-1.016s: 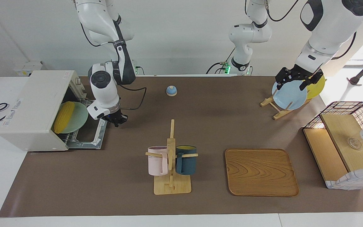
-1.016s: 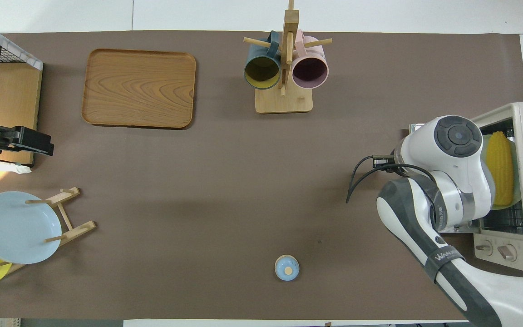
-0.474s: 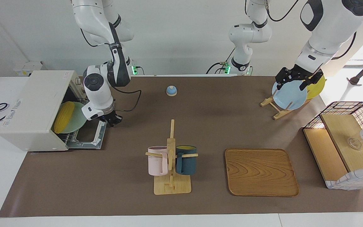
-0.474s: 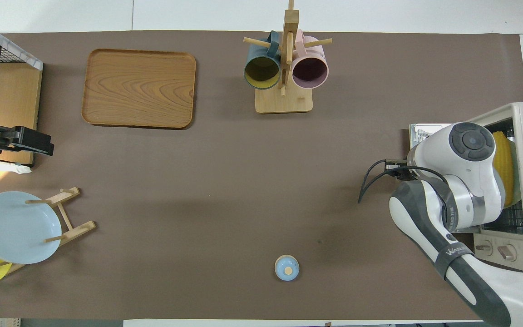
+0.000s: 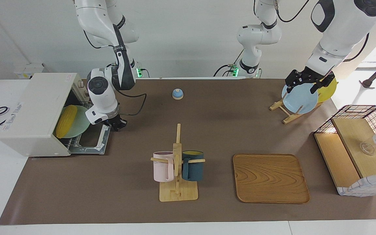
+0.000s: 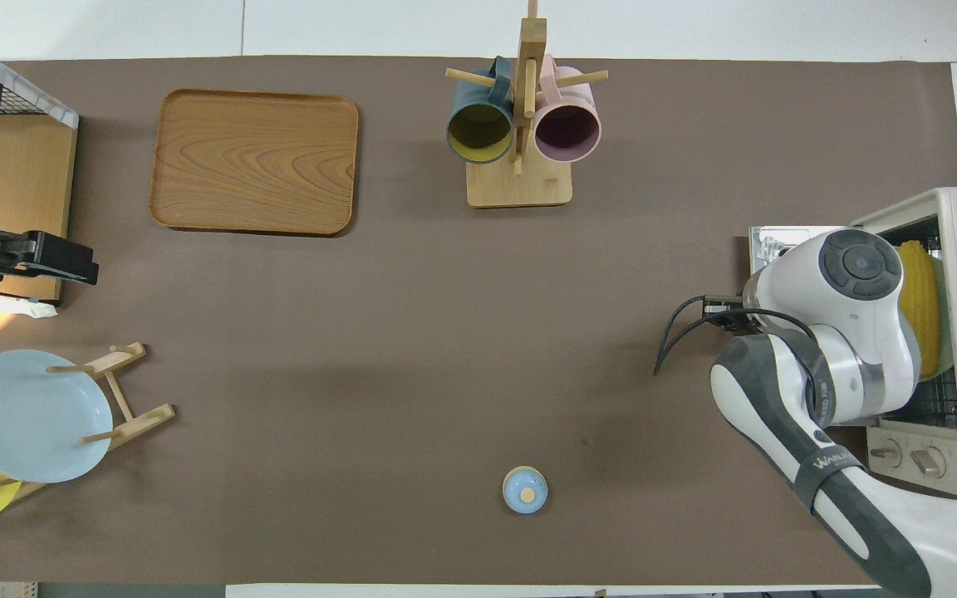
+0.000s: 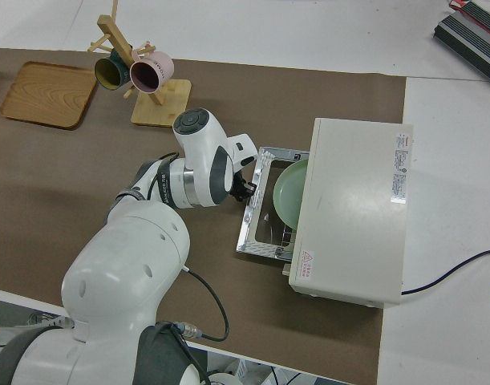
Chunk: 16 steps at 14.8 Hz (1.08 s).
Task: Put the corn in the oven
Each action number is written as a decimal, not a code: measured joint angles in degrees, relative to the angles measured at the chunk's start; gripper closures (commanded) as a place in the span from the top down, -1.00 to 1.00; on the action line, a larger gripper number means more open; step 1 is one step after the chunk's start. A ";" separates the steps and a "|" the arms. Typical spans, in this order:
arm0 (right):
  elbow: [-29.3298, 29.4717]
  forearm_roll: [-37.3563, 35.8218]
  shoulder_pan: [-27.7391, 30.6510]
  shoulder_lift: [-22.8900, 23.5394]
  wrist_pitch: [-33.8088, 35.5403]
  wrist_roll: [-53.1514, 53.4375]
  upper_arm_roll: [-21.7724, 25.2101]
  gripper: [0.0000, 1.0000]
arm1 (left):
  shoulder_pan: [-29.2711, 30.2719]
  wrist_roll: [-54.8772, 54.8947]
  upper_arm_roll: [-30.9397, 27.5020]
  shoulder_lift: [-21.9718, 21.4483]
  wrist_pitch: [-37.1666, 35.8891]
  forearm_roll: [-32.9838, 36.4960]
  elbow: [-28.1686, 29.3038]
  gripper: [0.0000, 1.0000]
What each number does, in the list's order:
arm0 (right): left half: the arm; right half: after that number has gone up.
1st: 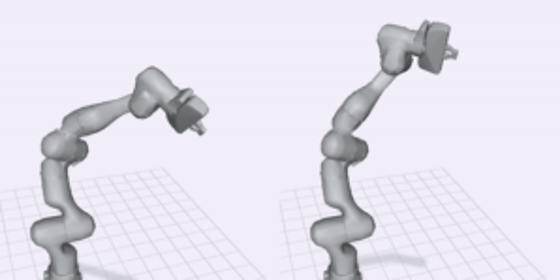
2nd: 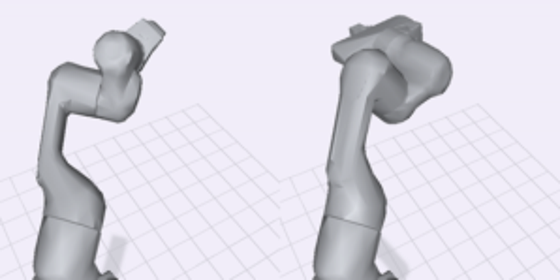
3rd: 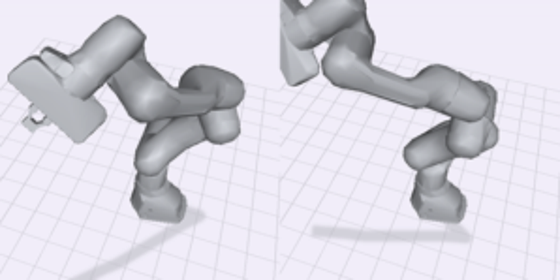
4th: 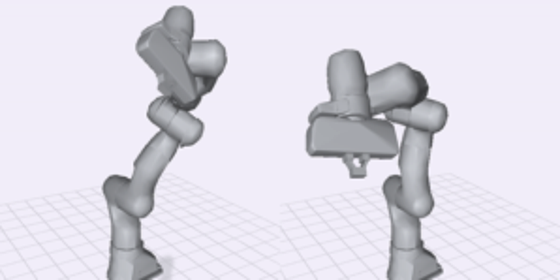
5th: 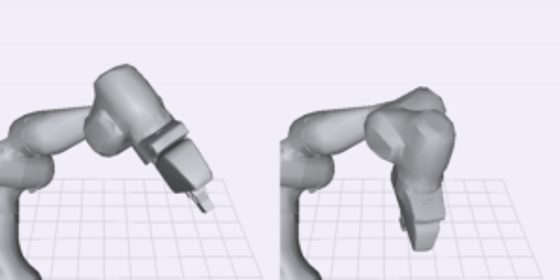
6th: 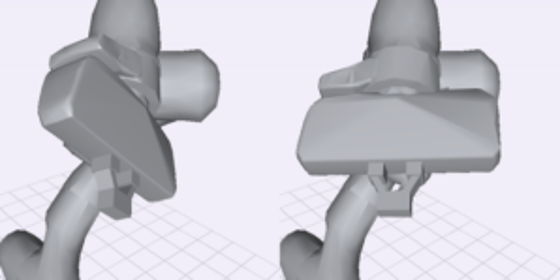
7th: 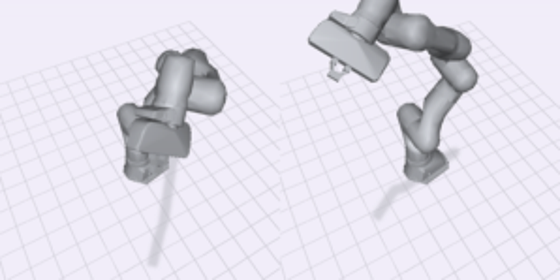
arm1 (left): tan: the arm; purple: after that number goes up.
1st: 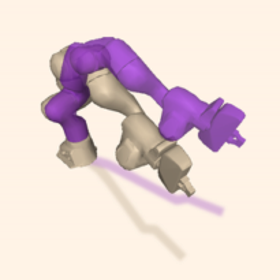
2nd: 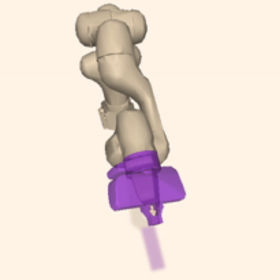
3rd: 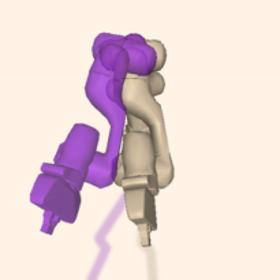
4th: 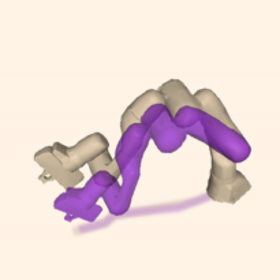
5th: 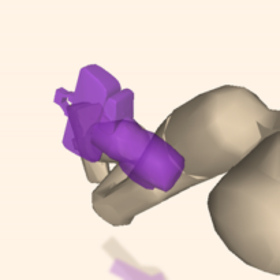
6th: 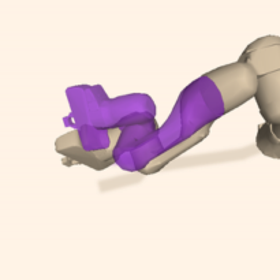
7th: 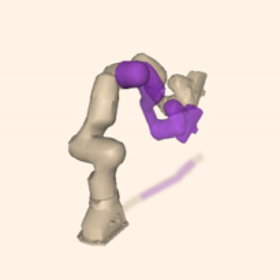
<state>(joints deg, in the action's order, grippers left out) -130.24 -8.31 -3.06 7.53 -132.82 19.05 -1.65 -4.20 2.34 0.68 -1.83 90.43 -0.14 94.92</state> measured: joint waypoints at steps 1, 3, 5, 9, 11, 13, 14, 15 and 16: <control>-0.07 -0.91 0.16 0.00 -0.01 0.00 0.00 -1.00 | 0.00 0.00 0.00 0.00 0.00 0.00 0.00 1.00; -0.13 -2.85 0.40 0.00 -0.01 0.00 0.00 -1.00 | 0.00 0.00 0.00 0.00 0.00 0.00 0.00 1.00; -0.09 -4.64 0.36 -0.02 -0.01 0.00 -0.11 -1.00 | 0.00 0.00 0.00 0.00 0.00 0.00 0.00 1.00; 0.52 -8.60 0.00 0.02 1.33 0.00 -0.53 -1.00 | 0.00 0.00 0.00 0.00 0.00 0.00 0.00 1.00; 2.71 -9.57 -0.48 0.00 5.39 0.00 -0.88 -1.00 | 0.00 0.00 0.00 0.00 0.00 0.00 0.00 1.00; 5.60 -9.87 -0.67 -0.08 9.94 0.00 -1.18 -1.00 | 0.00 0.00 0.00 0.00 0.00 0.00 0.00 1.00; 7.11 -10.00 -0.68 -0.16 11.91 -0.11 -1.21 -1.00 | 0.00 0.00 0.00 0.00 0.00 0.00 0.00 1.00; 8.66 -10.04 -0.67 -0.29 14.09 -0.60 -1.20 -1.00 | 0.00 0.00 0.00 0.00 0.00 0.00 0.00 1.00; 10.07 -10.04 -0.66 -0.47 16.38 -1.48 -1.23 -1.00 | 0.00 0.00 0.00 0.00 0.00 0.00 0.00 1.00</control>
<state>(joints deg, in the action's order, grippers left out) -120.17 -18.35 -3.72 7.05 -116.44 17.57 -2.88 -4.20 2.34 0.68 -1.83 90.43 -0.14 94.92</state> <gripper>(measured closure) 0.991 0.000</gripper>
